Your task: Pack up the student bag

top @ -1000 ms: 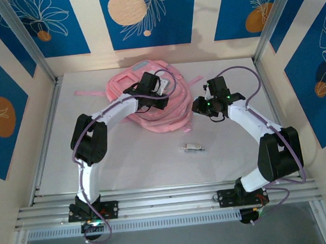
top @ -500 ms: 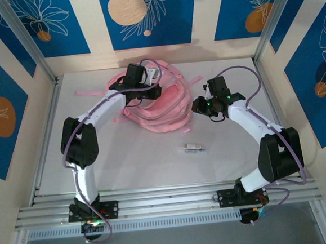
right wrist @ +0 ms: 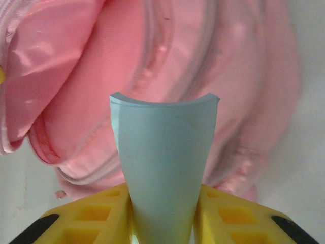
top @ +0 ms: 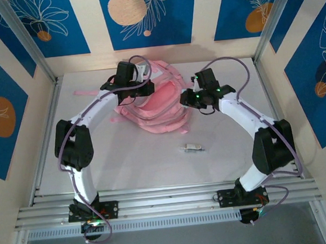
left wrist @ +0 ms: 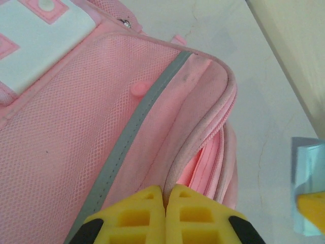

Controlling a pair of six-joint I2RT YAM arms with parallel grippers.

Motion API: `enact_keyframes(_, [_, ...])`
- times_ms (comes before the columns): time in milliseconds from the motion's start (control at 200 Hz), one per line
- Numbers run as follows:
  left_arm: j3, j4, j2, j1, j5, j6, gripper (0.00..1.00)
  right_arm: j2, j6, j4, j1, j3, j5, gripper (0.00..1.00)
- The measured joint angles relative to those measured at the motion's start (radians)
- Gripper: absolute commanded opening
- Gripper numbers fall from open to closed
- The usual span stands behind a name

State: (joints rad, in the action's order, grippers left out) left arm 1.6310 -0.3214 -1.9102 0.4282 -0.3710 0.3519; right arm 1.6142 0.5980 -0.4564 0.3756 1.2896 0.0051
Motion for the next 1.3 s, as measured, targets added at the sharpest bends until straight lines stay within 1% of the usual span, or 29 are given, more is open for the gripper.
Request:
enact_keyframes(215, [-0.003, 0.019, 0.0, -0.001, -0.025, 0.044, 0.0, 0.154, 0.061, 0.019, 0.059, 0.139, -0.007, 0.33])
enact_keyframes(295, [-0.013, 0.043, 0.0, -0.001, -0.037, 0.067, 0.0, 0.204, 0.086, 0.024, 0.066, 0.192, -0.011, 0.37])
enact_keyframes(370, [-0.033, 0.067, 0.002, -0.001, -0.049, 0.087, 0.0, 0.246, 0.109, 0.032, 0.068, 0.235, -0.023, 0.46])
enact_keyframes(440, [-0.05, 0.088, 0.005, -0.001, -0.056, 0.102, 0.0, 0.271, 0.126, 0.049, 0.068, 0.254, -0.041, 0.59])
enact_keyframes(470, [-0.055, 0.096, 0.005, -0.001, -0.059, 0.107, 0.0, 0.278, 0.136, 0.054, 0.068, 0.259, -0.048, 0.63])
enact_keyframes(520, [-0.059, 0.105, 0.005, -0.001, -0.061, 0.114, 0.0, 0.283, 0.143, 0.058, 0.068, 0.261, -0.06, 0.66])
enact_keyframes(565, [-0.061, 0.111, 0.006, -0.001, -0.064, 0.12, 0.0, 0.283, 0.15, 0.059, 0.068, 0.261, -0.063, 0.68])
enact_keyframes(625, [-0.066, 0.12, 0.01, -0.001, -0.064, 0.124, 0.0, 0.282, 0.153, 0.066, 0.068, 0.261, -0.066, 0.67])
enact_keyframes(720, [-0.069, 0.124, 0.016, -0.003, -0.063, 0.132, 0.0, 0.281, 0.162, 0.087, 0.065, 0.251, -0.075, 0.59])
enact_keyframes(905, [-0.071, 0.128, 0.02, -0.003, -0.064, 0.14, 0.0, 0.279, 0.166, 0.133, 0.062, 0.205, -0.097, 0.58])
enact_keyframes(960, [-0.073, 0.127, 0.023, -0.003, -0.064, 0.14, 0.0, 0.274, 0.165, 0.142, 0.062, 0.191, -0.097, 0.54])
enact_keyframes(1145, [-0.076, 0.127, 0.042, -0.003, -0.062, 0.139, 0.0, 0.193, 0.163, 0.157, 0.064, 0.097, -0.037, 0.52])
enact_keyframes(1225, [-0.076, 0.127, 0.047, -0.003, -0.061, 0.139, 0.0, 0.177, 0.162, 0.158, 0.064, 0.084, -0.027, 0.52])
enact_keyframes(1295, [-0.076, 0.127, 0.05, -0.002, -0.058, 0.138, 0.0, 0.177, 0.162, 0.163, 0.064, 0.084, -0.028, 0.45])
